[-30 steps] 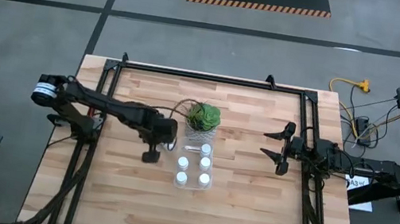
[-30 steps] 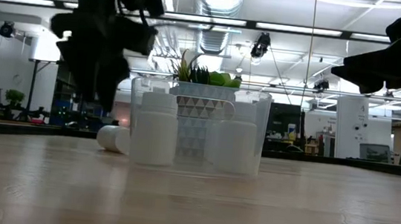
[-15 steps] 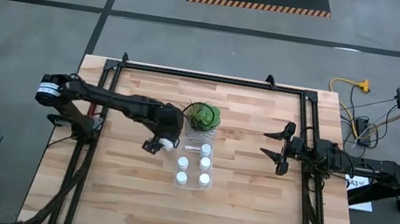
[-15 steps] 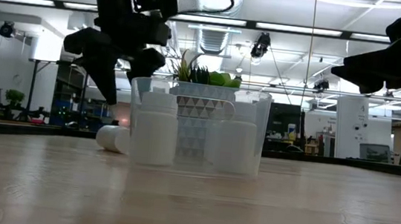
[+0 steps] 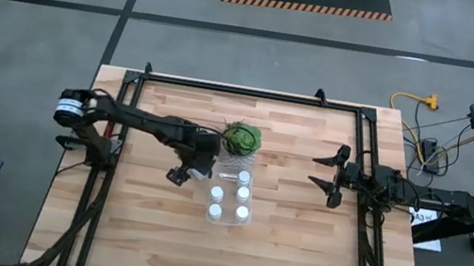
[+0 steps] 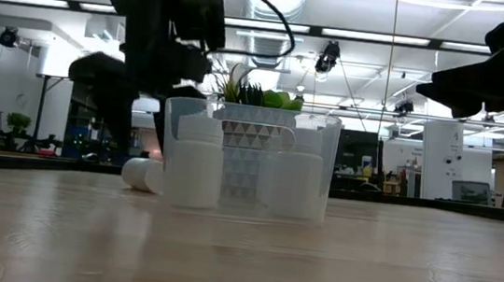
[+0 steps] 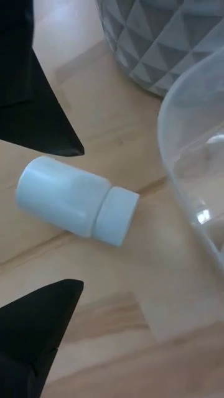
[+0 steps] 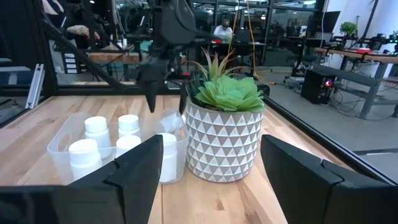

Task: Pick and place pill bottles into a basket
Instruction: Put the pill bottle into the bin

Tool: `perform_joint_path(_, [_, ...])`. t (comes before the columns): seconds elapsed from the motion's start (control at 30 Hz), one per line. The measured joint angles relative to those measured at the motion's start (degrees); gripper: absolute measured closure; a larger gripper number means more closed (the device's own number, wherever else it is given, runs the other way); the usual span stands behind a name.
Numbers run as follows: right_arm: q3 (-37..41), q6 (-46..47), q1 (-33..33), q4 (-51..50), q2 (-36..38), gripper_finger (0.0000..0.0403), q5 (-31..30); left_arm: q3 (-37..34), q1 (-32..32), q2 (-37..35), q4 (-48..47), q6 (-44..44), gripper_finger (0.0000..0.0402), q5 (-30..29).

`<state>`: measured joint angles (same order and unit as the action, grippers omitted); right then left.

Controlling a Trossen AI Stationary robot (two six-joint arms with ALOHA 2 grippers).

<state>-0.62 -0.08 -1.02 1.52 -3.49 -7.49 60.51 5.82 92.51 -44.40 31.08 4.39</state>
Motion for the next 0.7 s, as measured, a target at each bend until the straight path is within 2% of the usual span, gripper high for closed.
perform_joint_path(0.3, [0.0, 0.0, 0.0, 0.0, 0.0, 0.0142, 0.0, 0.0, 0.2, 7.1, -0.1, 0.8, 0.0082, 0.0])
perform_joint_path(0.47, [0.0, 0.0, 0.0, 0.0, 0.0, 0.0142, 0.0, 0.0, 0.2, 8.0, -0.4, 0.8, 0.0093, -0.1])
perform_joint_path(0.6, [0.0, 0.0, 0.0, 0.0, 0.0, 0.0142, 0.0, -0.1, 0.2, 6.8, 0.4, -2.4, 0.0147, -1.1])
perform_joint_path(0.7, [0.0, 0.0, 0.0, 0.0, 0.0, 0.0142, 0.0, -0.1, 0.2, 5.4, 0.0, -6.4, 0.0222, -1.7])
